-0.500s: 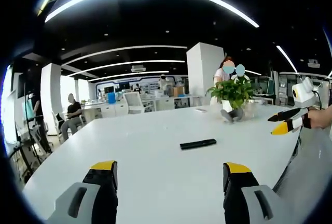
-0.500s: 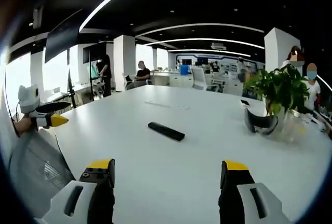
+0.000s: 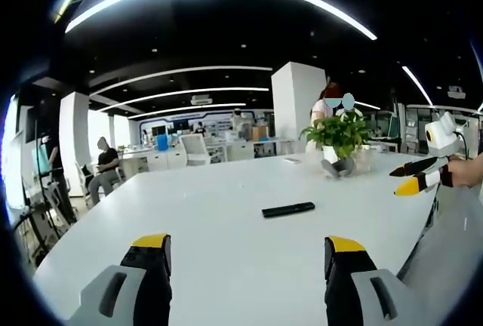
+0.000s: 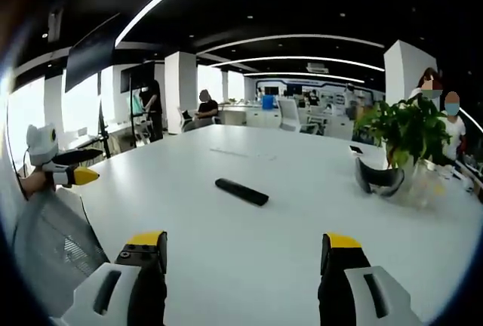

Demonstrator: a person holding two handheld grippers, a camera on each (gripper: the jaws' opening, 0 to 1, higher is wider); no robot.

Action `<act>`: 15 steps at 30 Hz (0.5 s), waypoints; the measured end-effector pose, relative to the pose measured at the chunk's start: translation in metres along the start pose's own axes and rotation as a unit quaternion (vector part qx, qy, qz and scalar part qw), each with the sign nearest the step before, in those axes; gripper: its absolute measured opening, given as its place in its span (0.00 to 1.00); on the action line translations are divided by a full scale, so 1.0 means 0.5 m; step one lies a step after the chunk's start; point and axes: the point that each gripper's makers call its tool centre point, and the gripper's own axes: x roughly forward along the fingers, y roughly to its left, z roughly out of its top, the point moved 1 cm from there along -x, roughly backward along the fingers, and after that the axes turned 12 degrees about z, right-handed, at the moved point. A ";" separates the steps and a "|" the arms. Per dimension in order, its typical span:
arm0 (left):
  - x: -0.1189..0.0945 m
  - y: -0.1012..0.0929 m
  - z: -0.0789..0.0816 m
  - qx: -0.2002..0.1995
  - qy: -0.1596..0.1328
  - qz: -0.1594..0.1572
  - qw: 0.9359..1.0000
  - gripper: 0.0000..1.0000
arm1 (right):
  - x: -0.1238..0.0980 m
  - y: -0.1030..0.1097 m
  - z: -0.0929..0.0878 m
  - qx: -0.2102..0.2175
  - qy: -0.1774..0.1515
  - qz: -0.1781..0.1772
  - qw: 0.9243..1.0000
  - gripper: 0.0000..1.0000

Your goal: Press the specified remote control buttons in sequence, fully releasing each button before pressing the next.

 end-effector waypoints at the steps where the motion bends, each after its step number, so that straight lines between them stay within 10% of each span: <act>1: 0.000 0.000 -0.001 0.000 0.001 0.000 1.000 0.86 | 0.000 0.000 0.000 0.000 0.001 0.000 1.000 0.83; 15: 0.000 -0.001 -0.003 -0.003 0.004 -0.002 1.000 0.86 | -0.002 -0.001 0.001 0.000 -0.003 -0.001 1.000 0.83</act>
